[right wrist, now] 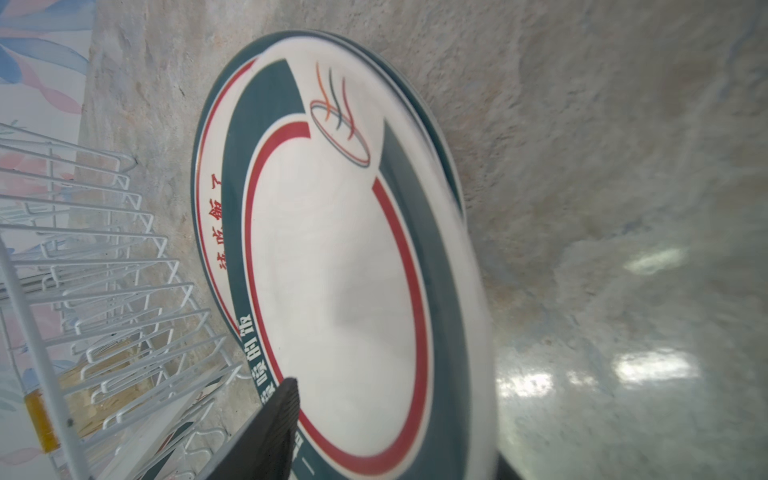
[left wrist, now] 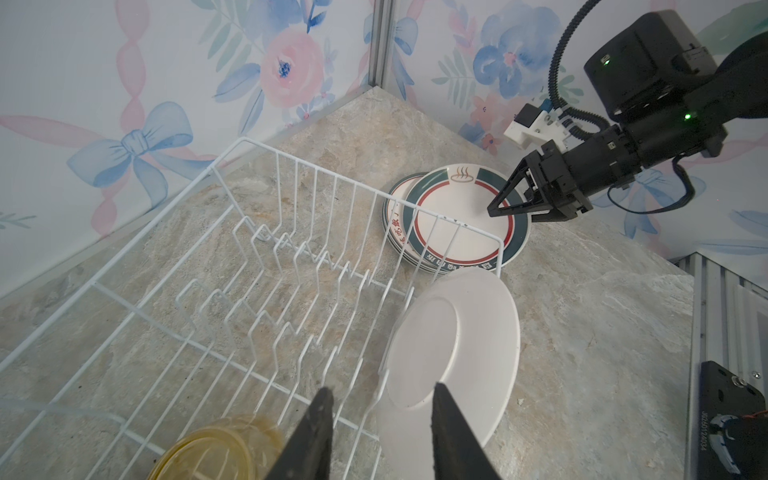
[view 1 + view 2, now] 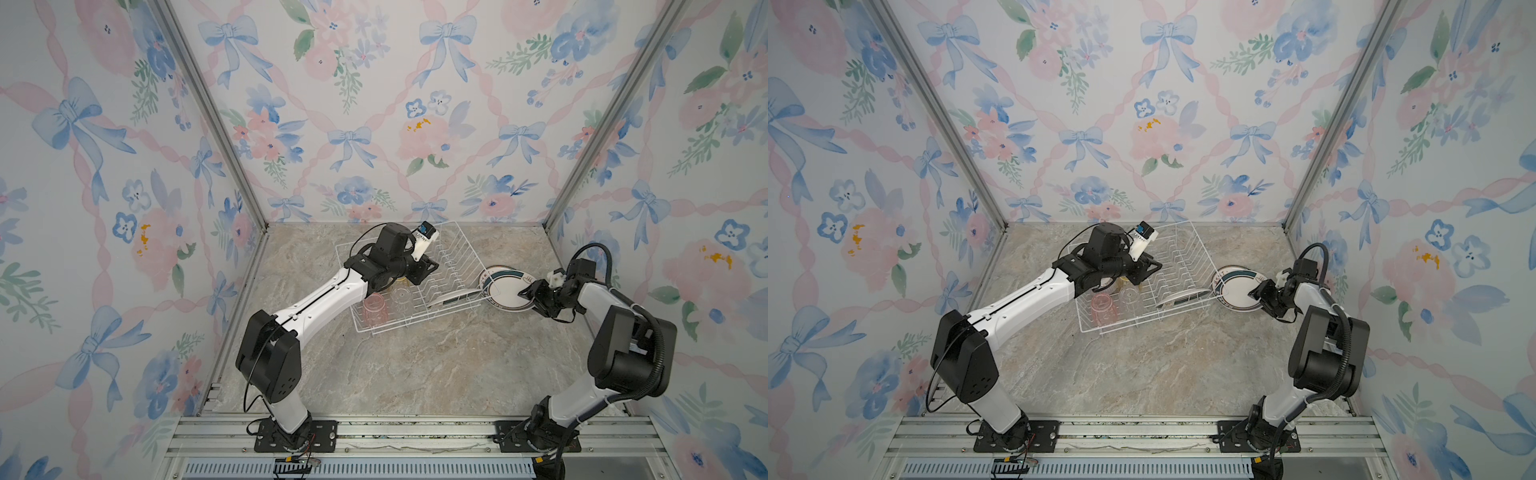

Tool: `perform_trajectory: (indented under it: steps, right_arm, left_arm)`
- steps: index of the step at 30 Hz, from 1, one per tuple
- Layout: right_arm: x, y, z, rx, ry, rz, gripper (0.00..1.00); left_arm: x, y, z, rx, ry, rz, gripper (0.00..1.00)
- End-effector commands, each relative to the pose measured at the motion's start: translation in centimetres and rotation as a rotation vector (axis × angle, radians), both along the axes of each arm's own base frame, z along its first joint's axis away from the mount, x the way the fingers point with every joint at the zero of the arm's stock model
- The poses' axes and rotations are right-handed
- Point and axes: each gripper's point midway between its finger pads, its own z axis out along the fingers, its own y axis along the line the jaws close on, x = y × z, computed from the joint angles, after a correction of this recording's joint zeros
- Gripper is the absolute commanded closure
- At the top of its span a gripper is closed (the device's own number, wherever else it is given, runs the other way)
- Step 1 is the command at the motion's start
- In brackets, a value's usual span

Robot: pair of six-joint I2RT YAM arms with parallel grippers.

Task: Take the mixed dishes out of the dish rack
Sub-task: 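Press the plate flat on the stack and open the right gripper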

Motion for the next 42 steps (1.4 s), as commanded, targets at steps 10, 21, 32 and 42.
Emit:
perform_trajectory:
  steps: [10,21,32,42]
  right_arm:
    - [-0.8,-0.2,-0.5,-0.166,0.109,0.094,0.44]
    - [0.7,0.4,-1.9,-0.176,0.134,0.117,0.43]
    - [1.4,0.5,-2.3,-0.187,0.159,0.149,0.41]
    - [-0.7,-2.2,1.4,-0.206,0.078,0.046,0.39]
  left_arm:
    - [0.1,0.9,-1.9,0.029,0.021,-0.007,0.65]
    - [-0.1,1.2,-2.1,0.034,0.031,-0.008,0.64]
    - [-1.8,-1.3,-2.8,0.181,0.015,-0.073,0.63]
    - [-6.7,-4.5,-2.1,0.304,-0.115,-0.204,0.57]
